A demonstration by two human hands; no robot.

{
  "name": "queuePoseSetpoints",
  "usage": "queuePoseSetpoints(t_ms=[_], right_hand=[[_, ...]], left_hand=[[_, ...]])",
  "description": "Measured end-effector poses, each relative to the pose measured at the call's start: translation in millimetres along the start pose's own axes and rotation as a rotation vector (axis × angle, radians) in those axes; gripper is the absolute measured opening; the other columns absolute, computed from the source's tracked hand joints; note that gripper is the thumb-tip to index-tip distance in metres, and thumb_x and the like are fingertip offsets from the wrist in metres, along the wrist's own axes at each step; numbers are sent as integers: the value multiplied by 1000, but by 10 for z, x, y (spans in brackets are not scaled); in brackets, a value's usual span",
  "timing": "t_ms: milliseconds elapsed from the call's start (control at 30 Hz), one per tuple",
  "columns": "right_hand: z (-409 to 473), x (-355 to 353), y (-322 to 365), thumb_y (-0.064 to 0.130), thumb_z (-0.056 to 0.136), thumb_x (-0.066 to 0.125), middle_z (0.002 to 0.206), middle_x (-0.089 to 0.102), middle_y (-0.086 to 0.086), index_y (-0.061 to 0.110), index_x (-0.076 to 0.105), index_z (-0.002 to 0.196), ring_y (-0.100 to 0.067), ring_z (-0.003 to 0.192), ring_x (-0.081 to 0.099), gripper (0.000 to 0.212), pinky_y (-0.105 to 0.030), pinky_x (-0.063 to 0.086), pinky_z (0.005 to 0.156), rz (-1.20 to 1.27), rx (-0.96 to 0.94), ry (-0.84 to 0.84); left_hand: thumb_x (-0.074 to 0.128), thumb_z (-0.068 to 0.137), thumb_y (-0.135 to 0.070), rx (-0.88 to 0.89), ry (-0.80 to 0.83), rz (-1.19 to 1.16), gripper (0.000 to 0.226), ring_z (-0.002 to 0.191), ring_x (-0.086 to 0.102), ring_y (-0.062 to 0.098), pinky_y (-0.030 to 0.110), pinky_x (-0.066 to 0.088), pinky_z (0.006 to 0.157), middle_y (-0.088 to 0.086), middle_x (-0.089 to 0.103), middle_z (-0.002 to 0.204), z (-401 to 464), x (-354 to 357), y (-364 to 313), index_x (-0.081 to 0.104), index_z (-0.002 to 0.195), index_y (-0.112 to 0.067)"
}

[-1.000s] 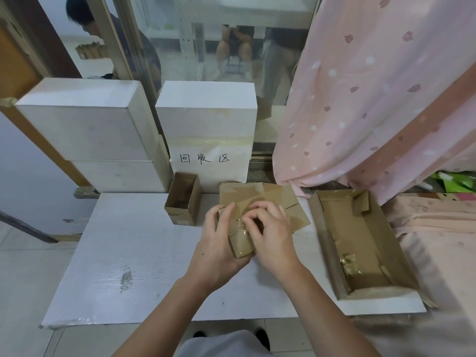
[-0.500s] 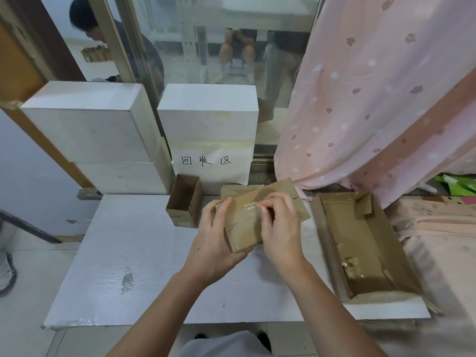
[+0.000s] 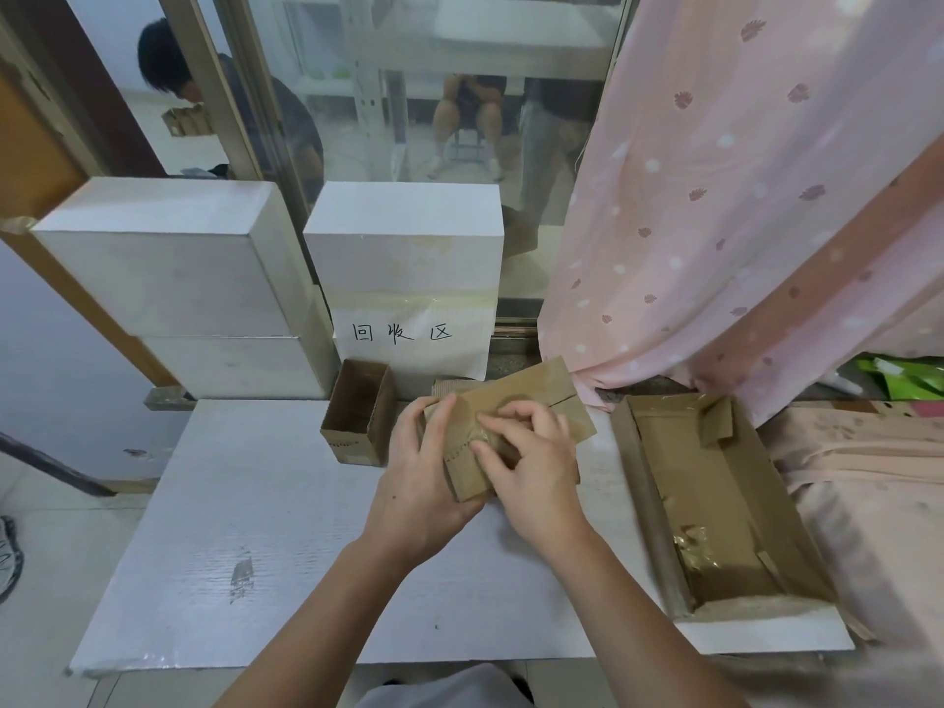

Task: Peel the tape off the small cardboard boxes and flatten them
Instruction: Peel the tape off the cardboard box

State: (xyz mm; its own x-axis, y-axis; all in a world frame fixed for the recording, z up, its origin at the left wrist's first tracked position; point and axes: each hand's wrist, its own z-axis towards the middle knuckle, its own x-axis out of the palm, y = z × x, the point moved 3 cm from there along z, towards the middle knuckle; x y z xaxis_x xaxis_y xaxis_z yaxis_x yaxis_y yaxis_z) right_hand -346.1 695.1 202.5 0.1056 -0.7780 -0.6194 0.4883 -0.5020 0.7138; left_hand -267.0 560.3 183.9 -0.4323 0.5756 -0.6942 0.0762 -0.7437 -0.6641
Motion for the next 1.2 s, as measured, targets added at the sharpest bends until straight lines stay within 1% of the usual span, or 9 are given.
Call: queuePoseSetpoints(t_ms=[133, 267, 467, 633, 767, 833, 933, 1067, 1200], right_hand=[[53, -47, 44, 37, 92, 59, 99, 57, 18, 31, 70, 89, -9, 102, 45, 13, -32, 30, 86, 2, 42, -34], [116, -78, 137, 33, 98, 42, 96, 58, 10, 22, 57, 92, -14, 94, 49, 19, -36, 35, 82, -104, 8, -32], [306, -303, 38, 16, 102, 54, 91, 63, 9, 18, 57, 102, -11, 82, 57, 4, -29, 43, 70, 96, 79, -113], [305, -173, 80, -6, 86, 65, 92, 57, 6, 15, 67, 86, -3, 87, 56, 21, -9, 38, 76, 115, -59, -19], [324, -147, 42, 4, 88, 74, 94, 60, 9, 16, 79, 93, 0, 91, 59, 14, -7, 40, 78, 171, -7, -6], [349, -159, 41, 9, 93, 70, 97, 64, 9, 19, 77, 110, -1, 95, 61, 20, -9, 42, 82, 181, -22, 14], [383, -152, -22, 17, 92, 70, 98, 66, 15, 28, 65, 124, -10, 98, 63, 35, -27, 50, 90, 221, 83, 16], [396, -109, -66, 46, 81, 61, 100, 57, 17, 26, 71, 96, -15, 101, 59, 27, -42, 51, 90, 17, 96, -15], [408, -129, -77, 22, 87, 65, 90, 56, 9, 16, 60, 79, -14, 88, 55, 11, -37, 49, 78, -71, 72, -97]], left_hand=[[90, 69, -44, 38, -23, -9, 111, 142, 36, 19, 34, 55, 92, -2, 25, 156, 42, 15, -46, 27, 159, -25], [93, 68, -42, 54, -28, -20, 114, 144, 35, 18, 32, 51, 101, -4, 25, 156, 109, 14, -47, 26, 159, -26], [94, 66, -45, 30, -3, -30, 118, 142, 32, 10, 27, 46, 103, -11, 22, 151, 182, 0, -2, 21, 158, -33], [93, 66, -46, 30, -16, -57, 115, 141, 36, 13, 31, 49, 103, -9, 24, 150, 290, 33, 20, 23, 157, -32], [93, 66, -48, 30, -5, -33, 116, 140, 38, 17, 36, 52, 103, -8, 24, 151, 345, 24, 67, 23, 157, -34], [93, 65, -46, 28, -2, -38, 117, 140, 39, 18, 38, 52, 103, -9, 24, 150, 365, 11, 95, 22, 157, -34], [93, 64, -45, 30, 0, -30, 118, 140, 38, 17, 38, 52, 104, -10, 24, 149, 390, -8, 120, 22, 157, -34], [92, 66, -44, 66, -6, -7, 116, 143, 34, 19, 34, 50, 101, -8, 23, 152, 408, -25, 100, 22, 158, -34], [93, 66, -42, 96, 8, 15, 116, 142, 34, 17, 27, 42, 99, -9, 22, 153, 384, -3, 37, 20, 157, -36]])
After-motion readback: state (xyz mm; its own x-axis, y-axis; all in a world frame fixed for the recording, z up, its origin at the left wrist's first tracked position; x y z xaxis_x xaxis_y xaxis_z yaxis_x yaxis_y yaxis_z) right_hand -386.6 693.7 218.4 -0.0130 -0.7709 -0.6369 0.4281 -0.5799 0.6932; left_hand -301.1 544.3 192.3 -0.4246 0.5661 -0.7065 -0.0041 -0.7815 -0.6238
